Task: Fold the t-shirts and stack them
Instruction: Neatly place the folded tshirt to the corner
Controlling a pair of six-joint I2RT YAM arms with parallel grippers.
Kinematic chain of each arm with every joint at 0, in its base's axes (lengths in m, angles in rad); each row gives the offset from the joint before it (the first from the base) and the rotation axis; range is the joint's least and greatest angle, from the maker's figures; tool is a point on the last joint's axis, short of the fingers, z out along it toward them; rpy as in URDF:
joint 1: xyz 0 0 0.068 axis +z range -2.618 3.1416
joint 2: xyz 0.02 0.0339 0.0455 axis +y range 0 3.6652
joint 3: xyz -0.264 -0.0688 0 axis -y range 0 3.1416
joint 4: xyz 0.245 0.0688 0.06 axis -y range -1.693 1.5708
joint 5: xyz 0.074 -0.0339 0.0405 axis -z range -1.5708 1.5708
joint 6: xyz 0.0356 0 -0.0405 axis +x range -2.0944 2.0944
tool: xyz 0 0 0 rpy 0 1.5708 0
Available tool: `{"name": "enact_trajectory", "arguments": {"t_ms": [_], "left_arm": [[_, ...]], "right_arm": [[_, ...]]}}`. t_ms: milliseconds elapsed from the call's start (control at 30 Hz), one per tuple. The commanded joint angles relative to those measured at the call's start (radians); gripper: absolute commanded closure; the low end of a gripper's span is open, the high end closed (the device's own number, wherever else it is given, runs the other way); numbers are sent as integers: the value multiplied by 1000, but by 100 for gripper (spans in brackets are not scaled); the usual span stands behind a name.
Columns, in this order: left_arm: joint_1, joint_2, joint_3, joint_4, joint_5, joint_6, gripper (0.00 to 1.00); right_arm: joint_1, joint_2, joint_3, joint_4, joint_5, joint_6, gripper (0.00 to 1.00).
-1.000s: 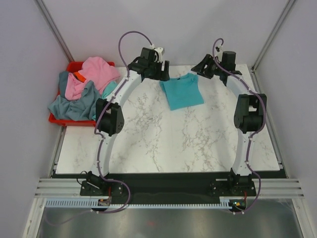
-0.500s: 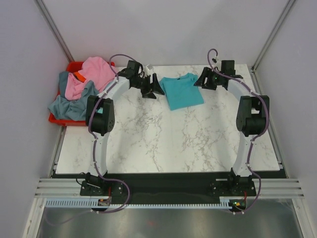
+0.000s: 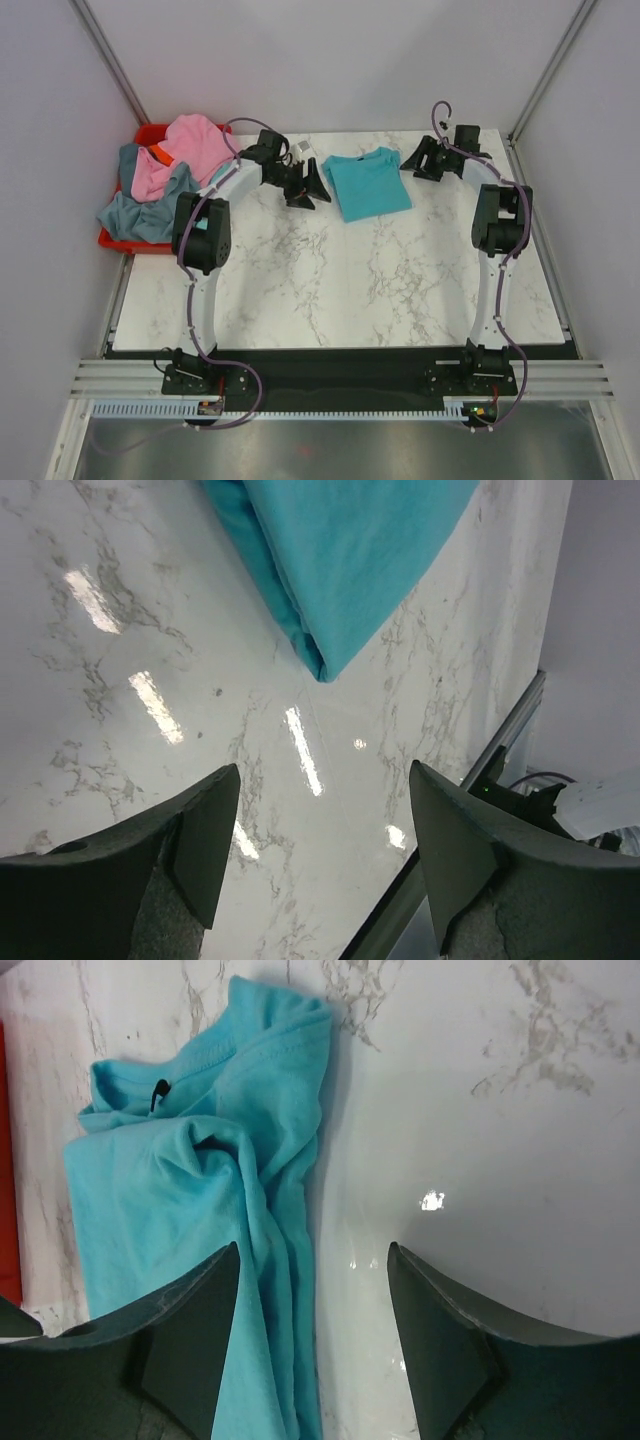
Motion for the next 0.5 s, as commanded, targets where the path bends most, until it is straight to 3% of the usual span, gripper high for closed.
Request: {"name": "enact_trajectory", "arguments": {"t_ms": [0, 267, 467], "left_arm": [[11, -30, 67, -17, -55, 47, 24], [13, 132, 277, -33, -172, 115, 25], [12, 225, 362, -28, -201, 133, 24]], "right_arm": [[-1, 53, 38, 42, -75, 68, 30], [-7, 109, -7, 168, -208, 232, 31], [-7, 99, -53, 171, -208, 242, 31]]}}
